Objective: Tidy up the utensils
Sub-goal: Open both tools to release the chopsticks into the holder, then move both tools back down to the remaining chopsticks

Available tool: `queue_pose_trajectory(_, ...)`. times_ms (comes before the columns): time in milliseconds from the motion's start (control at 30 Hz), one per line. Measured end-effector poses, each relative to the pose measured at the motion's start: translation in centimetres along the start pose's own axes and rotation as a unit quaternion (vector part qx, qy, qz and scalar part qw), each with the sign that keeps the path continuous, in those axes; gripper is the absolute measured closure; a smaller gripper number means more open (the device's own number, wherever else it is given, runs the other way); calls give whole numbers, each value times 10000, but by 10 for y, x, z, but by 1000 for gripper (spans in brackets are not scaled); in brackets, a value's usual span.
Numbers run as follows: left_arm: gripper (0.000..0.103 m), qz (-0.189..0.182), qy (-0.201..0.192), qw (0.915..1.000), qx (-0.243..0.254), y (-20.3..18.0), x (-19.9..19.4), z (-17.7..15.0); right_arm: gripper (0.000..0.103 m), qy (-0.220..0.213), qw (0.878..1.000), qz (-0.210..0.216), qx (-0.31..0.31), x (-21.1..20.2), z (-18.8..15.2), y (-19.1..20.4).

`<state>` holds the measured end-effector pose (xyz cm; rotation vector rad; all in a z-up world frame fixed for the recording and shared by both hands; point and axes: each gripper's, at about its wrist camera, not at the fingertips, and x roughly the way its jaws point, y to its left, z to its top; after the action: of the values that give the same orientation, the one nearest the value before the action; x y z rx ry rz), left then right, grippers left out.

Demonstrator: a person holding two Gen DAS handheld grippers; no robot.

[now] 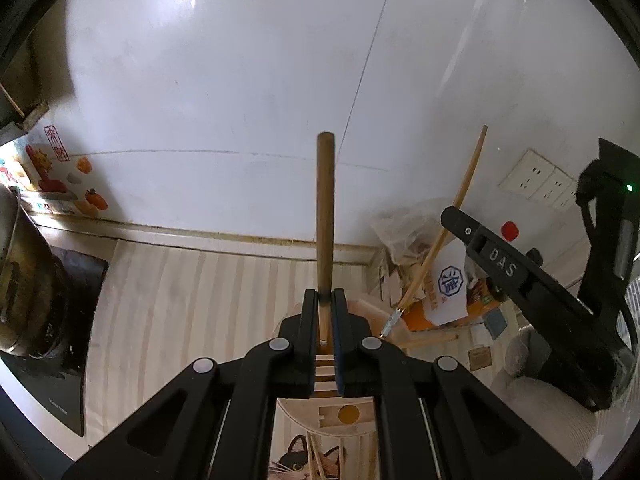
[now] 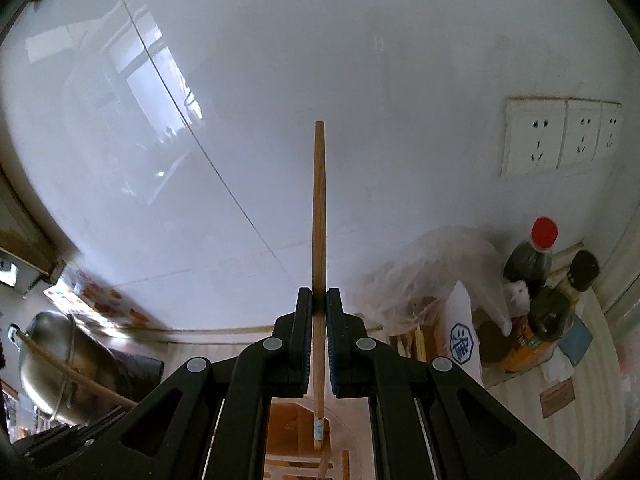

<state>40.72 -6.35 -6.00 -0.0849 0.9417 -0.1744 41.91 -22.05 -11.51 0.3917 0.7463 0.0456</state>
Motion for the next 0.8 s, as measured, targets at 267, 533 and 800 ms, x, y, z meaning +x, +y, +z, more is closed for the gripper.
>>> queue_pose_trajectory(267, 93, -99, 172, 9998, -45, -3, -9, -1, 95, 440, 9981, 374, -197, 2, -13, 0)
queue_pose_trajectory(533, 28, 343, -616, 9974, -138, 10, -61, -1, 62, 417, 9983, 410, -2, -37, -13, -11)
queue_pose_trajectory(800, 0, 911, -994, 9909, 40, 23, -82, -31, 41, 49, 9998, 167, 44, -99, -24, -26)
